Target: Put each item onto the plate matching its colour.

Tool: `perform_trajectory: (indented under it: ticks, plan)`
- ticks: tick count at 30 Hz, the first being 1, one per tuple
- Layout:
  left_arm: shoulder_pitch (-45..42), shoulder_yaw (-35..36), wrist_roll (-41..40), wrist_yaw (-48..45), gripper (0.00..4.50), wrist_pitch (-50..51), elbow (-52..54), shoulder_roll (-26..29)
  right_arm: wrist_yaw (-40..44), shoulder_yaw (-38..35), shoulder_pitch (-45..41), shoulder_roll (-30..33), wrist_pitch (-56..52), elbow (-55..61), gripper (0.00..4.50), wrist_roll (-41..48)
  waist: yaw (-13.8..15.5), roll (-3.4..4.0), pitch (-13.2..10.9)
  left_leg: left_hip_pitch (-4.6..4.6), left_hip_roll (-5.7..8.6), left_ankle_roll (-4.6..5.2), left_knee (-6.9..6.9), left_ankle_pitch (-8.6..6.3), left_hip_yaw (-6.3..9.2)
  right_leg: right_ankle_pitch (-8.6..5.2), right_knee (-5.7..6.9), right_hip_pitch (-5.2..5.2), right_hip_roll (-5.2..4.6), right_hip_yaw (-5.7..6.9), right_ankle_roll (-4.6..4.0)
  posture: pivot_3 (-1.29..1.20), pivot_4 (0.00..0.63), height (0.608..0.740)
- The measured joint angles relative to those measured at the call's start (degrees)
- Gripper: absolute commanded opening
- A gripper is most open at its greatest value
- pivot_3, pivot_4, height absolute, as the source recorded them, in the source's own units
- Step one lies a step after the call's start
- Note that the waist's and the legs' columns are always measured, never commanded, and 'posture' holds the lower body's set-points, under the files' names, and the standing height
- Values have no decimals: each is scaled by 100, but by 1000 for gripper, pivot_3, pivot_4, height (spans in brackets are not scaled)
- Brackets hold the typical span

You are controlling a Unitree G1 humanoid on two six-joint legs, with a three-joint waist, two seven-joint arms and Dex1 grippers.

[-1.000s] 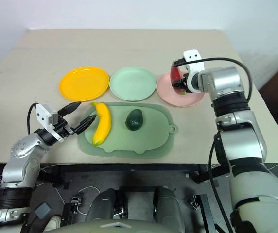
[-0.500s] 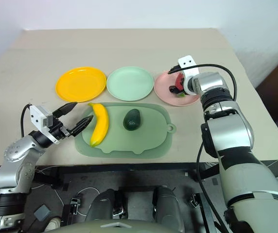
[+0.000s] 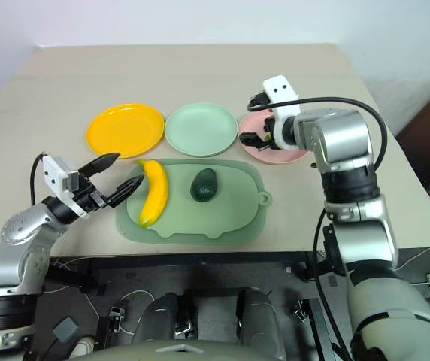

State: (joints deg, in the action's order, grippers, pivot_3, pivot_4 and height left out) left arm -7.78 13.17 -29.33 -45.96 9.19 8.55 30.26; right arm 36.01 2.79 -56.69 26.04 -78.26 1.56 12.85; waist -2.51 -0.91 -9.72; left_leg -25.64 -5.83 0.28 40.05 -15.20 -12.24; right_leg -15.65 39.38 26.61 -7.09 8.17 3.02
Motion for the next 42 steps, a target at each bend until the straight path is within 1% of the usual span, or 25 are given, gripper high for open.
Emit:
perform_trajectory:
  ticks: [3, 5, 8, 14, 19, 26, 28, 32, 35, 38, 39, 40, 42]
  plan:
    - [-94, -1, -18, -17, 4500, 41, -49, 0, -58, -398, 121, -482, -792, 1036, 4473, 453, 2, -5, 3, 3, 0, 0, -1, 0, 1, 0, -3, -5, 4, 2, 0, 0, 150, 695]
    - [-98, -1, -38, -31, 4500, 56, -68, 0, -126, -566, 341, -736, -1140, 1376, 4473, 666, 12, -10, 6, 4, 2, 0, 0, 0, 2, 0, -5, -10, 3, 3, 0, 0, 150, 695]
    - [-93, 1, -125, -86, 4500, 118, -80, 0, -262, -654, 766, -1004, -1382, 1561, 4473, 911, 36, -11, 7, 4, 5, 1, 2, -1, 6, 0, -7, -14, 0, 8, 0, 0, 150, 695]
    - [-38, 0, -244, -167, 4500, 290, -79, 18, -809, -597, 1217, -1458, -1386, 1620, 4473, 1062, 1, -11, 6, 4, 5, 1, -1, -1, 5, 0, -5, -12, 2, 8, 0, 0, 150, 695]
    - [37, -1, -250, -180, 4500, 307, -72, 23, -1291, -755, 1222, -1924, -1387, 1185, 4473, 1122, -2, -11, 7, 5, 5, 0, -1, 0, 4, 0, -5, -12, 5, 8, 0, 0, 150, 695]
    - [40, 0, -252, -173, 4500, 311, -63, 26, -1870, -994, 1187, -2269, -1387, 654, 4473, 1205, -2, -11, 7, 4, 5, 0, -2, 0, 5, 0, -6, -12, 5, 8, 0, 0, 150, 695]
    - [37, -1, -251, -170, 4500, 310, -63, 26, -1996, -926, 1187, -2319, -1387, 641, 4473, 1218, -5, -11, 7, 4, 5, 0, -3, 0, 5, 0, -6, -11, 5, 7, 0, 0, 150, 695]
    - [35, -24, -228, -181, 4500, 304, -63, 69, -2100, -289, 1193, -2190, -1387, 661, 4473, 1165, -8, -11, 7, 4, 4, 0, -3, 0, 5, 0, -6, -11, 5, 7, -1, 0, 150, 695]
    - [36, -38, -227, -173, 4500, 303, -63, 70, -2083, 17, 1192, -2027, -1371, 757, 4473, 1161, 3, -12, 7, 4, 5, 1, -2, -1, 6, 0, -8, -14, 4, 7, -1, 0, 150, 695]
    - [33, -43, -228, -156, 4500, 303, -63, 70, -1989, 193, 1200, -1900, -1335, 835, 3915, 1177, -1, -12, 7, 4, 4, 0, -3, -1, 7, 0, -7, -13, 4, 7, -1, 0, 150, 695]
    - [30, -45, -228, -148, 4500, 303, -63, 70, -1975, 217, 1200, -1880, -1320, 842, 3657, 1185, -3, -12, 7, 4, 4, 0, -3, -1, 7, 0, -7, -12, 4, 7, -1, 0, 150, 695]
    - [25, -48, -228, -137, 4500, 303, -63, 70, -1963, 228, 1199, -1875, -1284, 844, 3299, 1191, -4, -12, 7, 4, 4, 0, -3, -1, 6, 0, -7, -12, 4, 7, -1, 0, 150, 695]
    - [22, -53, -227, -129, 4500, 303, -63, 69, -1923, 248, 1197, -1854, -1212, 852, 3233, 1199, -4, -12, 7, 4, 4, 0, -3, -1, 6, 0, -8, -12, 4, 7, -1, 0, 150, 695]
